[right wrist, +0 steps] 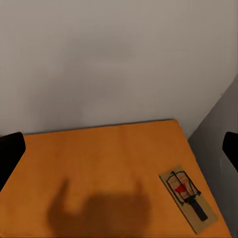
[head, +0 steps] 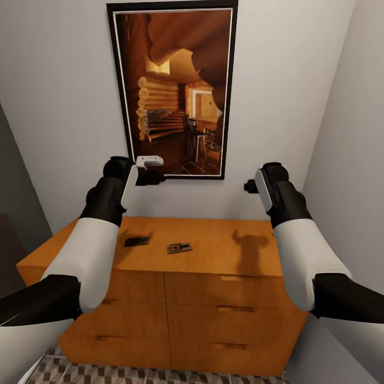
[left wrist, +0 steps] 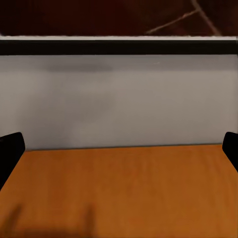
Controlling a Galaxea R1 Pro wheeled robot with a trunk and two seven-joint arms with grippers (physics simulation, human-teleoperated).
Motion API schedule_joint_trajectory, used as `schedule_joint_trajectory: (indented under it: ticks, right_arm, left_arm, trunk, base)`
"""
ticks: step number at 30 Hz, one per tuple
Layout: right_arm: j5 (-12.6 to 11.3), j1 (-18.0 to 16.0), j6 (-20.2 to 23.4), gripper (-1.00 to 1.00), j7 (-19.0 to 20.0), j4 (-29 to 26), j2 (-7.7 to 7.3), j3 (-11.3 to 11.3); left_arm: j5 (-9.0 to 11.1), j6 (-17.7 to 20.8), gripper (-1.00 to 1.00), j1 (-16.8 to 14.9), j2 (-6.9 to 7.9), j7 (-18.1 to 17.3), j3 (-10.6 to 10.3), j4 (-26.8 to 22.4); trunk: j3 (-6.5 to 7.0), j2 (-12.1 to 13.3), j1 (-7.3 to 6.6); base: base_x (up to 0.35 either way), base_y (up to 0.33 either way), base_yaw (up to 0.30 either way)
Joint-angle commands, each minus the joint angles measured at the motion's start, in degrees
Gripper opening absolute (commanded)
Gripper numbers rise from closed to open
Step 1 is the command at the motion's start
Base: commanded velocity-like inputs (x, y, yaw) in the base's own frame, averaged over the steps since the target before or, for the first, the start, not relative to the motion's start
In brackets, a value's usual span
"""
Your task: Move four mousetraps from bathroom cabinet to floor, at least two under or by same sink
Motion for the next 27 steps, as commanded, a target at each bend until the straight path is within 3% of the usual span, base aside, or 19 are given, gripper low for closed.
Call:
schedule_joint_trajectory:
  ticks: [1,6,11,12,20,27]
  right_arm:
    - [-0.1,0.0,0.2,1.0,-0.1,0.9,-0.13,-0.1]
    - [-0.1,0.0,0.2,1.0,1.9,6.6,-1.46,-0.1]
    - [0.0,0.0,0.2,1.0,5.7,11.9,-3.79,0.0]
    - [0.0,0.0,0.2,1.0,5.7,11.9,-3.79,0.0]
    - [0.2,0.0,0.2,1.0,10.8,15.5,-7.98,0.3]
    - [0.4,0.0,0.2,1.0,12.0,16.1,-9.51,0.4]
  left_arm:
    - [-0.1,0.2,1.0,0.0,-0.03,0.0,0.0,0.2]
    - [-0.1,0.2,1.0,0.0,-0.03,0.0,0.0,1.4]
    - [-0.1,0.0,1.0,0.0,-0.03,0.0,0.0,2.9]
    - [-0.1,0.0,1.0,0.0,-0.03,0.0,0.0,2.9]
    - [-0.2,-0.2,1.0,0.0,-0.03,0.0,0.0,4.9]
    - [-0.2,-0.3,1.0,0.0,-0.03,0.0,0.0,5.2]
  trunk:
    - [-0.07,0.0,0.0]
    - [-0.07,0.0,0.0]
    - [-0.07,0.0,0.0]
    - [-0.07,0.0,0.0]
    - [-0.07,0.0,0.0]
    - [-0.07,0.0,0.0]
  base:
    - [0.002,-0.002,0.0]
    - [0.001,-0.001,0.0]
    - [0.0,0.0,0.0]
    - [0.0,0.0,0.0]
    - [0.0,0.0,0.0]
    - [0.0,0.0,0.0]
